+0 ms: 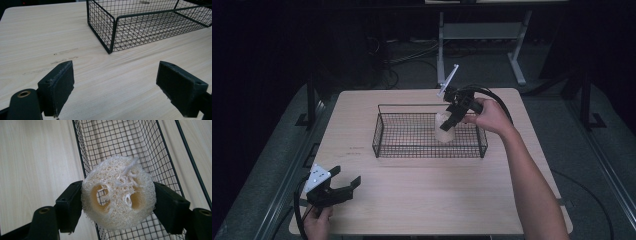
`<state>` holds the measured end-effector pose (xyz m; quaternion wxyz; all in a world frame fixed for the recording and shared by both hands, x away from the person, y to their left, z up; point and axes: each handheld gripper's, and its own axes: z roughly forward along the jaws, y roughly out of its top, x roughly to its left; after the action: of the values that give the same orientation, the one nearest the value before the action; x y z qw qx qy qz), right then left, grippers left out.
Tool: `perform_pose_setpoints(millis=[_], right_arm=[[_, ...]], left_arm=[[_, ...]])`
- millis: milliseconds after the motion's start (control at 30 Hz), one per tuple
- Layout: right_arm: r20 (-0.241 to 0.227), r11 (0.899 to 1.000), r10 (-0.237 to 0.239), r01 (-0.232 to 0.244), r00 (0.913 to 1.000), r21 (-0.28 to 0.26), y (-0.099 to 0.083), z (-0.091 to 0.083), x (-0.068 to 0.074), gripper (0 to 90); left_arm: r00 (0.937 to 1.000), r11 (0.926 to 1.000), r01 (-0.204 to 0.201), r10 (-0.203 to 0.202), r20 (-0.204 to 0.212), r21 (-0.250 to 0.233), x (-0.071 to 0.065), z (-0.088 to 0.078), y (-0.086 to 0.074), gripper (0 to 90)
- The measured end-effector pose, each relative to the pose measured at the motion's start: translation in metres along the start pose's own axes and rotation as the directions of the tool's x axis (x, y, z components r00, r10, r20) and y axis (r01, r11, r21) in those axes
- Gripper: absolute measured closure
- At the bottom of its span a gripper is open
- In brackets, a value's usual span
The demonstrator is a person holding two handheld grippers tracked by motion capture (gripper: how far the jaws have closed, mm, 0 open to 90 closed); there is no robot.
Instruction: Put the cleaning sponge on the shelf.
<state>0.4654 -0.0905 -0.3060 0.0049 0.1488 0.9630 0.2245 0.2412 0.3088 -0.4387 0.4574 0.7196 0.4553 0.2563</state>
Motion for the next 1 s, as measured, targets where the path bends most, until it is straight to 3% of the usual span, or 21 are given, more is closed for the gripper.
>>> perform_pose_setpoints(millis=[433, 800, 1000], right_arm=[[-0.026, 1.000, 0.024, -0.024, 0.9994, 0.008, -0.006, 0.026, -0.014, 27.9], [-0.023, 0.999, 0.029, -0.028, 0.9993, 0.045, -0.011, 0.040, -0.015, 27.9], [-0.028, 0.999, 0.029, -0.028, 0.9992, 0.033, -0.011, 0.044, -0.014, 27.9]], left_arm=[[1.0000, 1.0000, 0.002, -0.002, -0.002, 0.002, 0.001, 0.000, 0.000, 13.9], [1.0000, 1.0000, -0.009, 0.009, 0.000, 0.002, 0.000, 0.001, 0.001, 13.9], [1.0000, 1.0000, -0.007, 0.007, -0.001, 0.001, 0.000, 0.000, 0.001, 13.9]])
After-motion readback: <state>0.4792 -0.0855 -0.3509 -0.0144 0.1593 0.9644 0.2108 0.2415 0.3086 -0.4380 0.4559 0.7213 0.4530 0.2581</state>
